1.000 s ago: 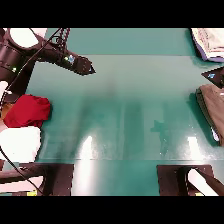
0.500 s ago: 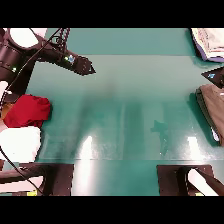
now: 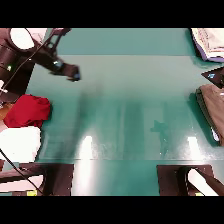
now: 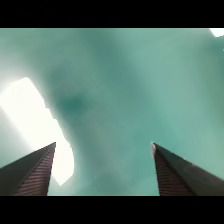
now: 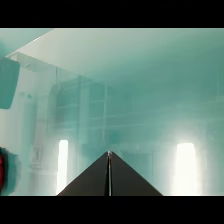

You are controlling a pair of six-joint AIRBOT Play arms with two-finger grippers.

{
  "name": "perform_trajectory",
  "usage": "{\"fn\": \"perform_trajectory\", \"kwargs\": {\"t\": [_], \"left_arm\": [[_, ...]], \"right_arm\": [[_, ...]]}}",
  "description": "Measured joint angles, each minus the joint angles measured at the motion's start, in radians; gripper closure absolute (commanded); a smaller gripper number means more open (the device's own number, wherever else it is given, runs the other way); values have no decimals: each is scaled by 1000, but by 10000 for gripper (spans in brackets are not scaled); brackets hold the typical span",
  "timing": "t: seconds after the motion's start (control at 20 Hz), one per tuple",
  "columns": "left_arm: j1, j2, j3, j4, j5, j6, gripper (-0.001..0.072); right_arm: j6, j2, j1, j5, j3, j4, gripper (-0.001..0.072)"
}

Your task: Fold the shirts.

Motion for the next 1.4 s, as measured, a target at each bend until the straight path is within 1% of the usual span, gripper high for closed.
{"fn": "perform_trajectory", "kwargs": {"t": [0.05,0.1,0.25,0.5,0.55,0.6,0.65,0.7,0.9,1.1,1.25,1.3,1.4], "left_arm": [[35,0,-14,86,-30,-30,-4],[71,1,-32,140,-51,-55,-5],[183,1,-130,249,-75,-108,-5],[313,0,-358,300,-10,-145,-3],[328,1,-401,306,10,-148,22],[338,1,-433,308,29,-150,283],[345,1,-459,312,48,-152,565],[350,2,-476,313,61,-152,673],[361,19,-484,301,91,-129,680],[333,105,-360,234,94,-90,680],[241,217,-204,189,62,-70,679],[200,253,-149,157,52,-58,679],[120,304,-46,45,33,-19,680]], "right_arm": [[0,0,0,0,0,0,693],[0,0,0,1,0,0,694],[0,0,0,2,0,0,694],[0,0,0,0,0,0,693],[0,0,0,0,0,0,693],[0,0,0,0,0,0,693],[0,0,0,-1,0,0,694],[0,0,0,-1,0,0,694],[0,0,0,-1,0,0,693],[0,4,0,-16,0,15,694],[0,13,0,-58,14,39,693],[0,14,0,-74,30,44,693],[0,14,0,-106,74,48,693]]}}
